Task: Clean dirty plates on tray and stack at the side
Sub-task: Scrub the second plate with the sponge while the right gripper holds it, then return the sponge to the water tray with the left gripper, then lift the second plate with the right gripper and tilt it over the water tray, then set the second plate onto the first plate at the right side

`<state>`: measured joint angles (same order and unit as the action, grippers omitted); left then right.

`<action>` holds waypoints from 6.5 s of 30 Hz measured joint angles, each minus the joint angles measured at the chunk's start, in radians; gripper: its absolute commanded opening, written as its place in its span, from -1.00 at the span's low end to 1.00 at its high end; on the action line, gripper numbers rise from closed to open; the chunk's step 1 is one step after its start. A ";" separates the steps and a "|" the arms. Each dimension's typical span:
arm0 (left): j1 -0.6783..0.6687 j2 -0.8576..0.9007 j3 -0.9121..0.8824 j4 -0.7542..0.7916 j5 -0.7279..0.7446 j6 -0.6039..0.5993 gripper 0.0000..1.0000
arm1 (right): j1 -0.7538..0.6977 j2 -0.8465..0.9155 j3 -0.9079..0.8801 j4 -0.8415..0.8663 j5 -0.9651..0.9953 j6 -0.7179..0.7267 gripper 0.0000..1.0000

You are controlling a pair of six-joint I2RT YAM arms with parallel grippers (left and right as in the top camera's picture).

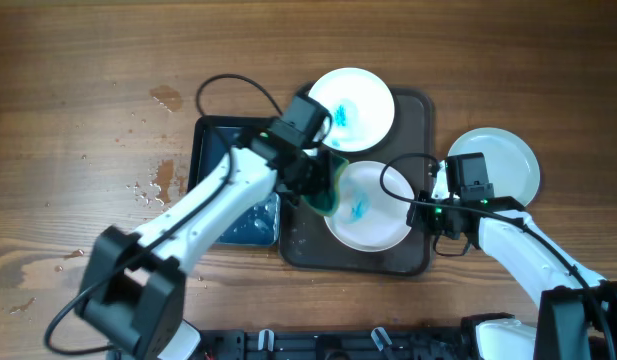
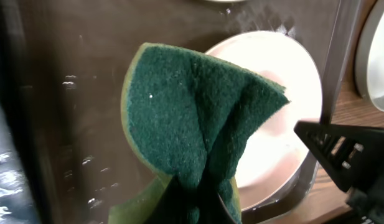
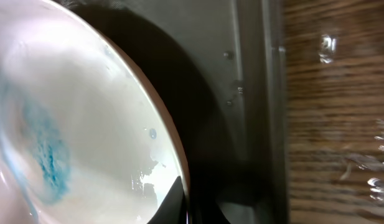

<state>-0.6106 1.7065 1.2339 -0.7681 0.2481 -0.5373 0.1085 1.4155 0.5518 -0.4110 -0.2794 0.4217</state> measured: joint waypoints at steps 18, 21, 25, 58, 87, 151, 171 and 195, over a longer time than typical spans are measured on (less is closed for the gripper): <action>-0.200 0.278 0.071 0.140 -0.184 -0.094 -0.92 | 0.009 -0.004 0.027 -0.070 0.056 0.000 -0.91; -0.197 0.270 0.080 0.063 -0.322 -0.095 -0.92 | 0.011 -0.004 0.027 -0.066 0.051 0.000 -0.91; -0.189 0.270 0.077 0.086 -0.295 -0.094 -0.92 | 0.015 -0.004 0.027 -0.064 0.051 0.000 -0.91; -0.070 0.055 0.014 0.021 -0.132 -0.094 -0.92 | 0.014 -0.007 0.027 -0.059 0.061 -0.005 -0.91; 0.506 -0.471 -0.132 -0.214 -0.243 -0.024 0.69 | 0.231 -0.005 0.601 -0.598 0.127 -0.066 -0.91; 0.631 -0.819 -0.115 -0.284 -0.197 -0.022 1.00 | 1.107 0.267 0.830 0.081 1.588 -0.443 -0.91; 0.631 -0.819 -0.115 -0.286 -0.197 -0.022 1.00 | 0.710 0.267 0.838 -0.166 0.751 0.099 -0.91; 0.631 -0.819 -0.115 -0.287 -0.197 -0.022 1.00 | -0.670 0.040 0.336 -0.404 0.183 0.015 -0.06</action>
<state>0.0200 0.8871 1.1191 -1.0550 0.0509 -0.5594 -0.5617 1.4551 0.8883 -0.8150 -0.0959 0.4366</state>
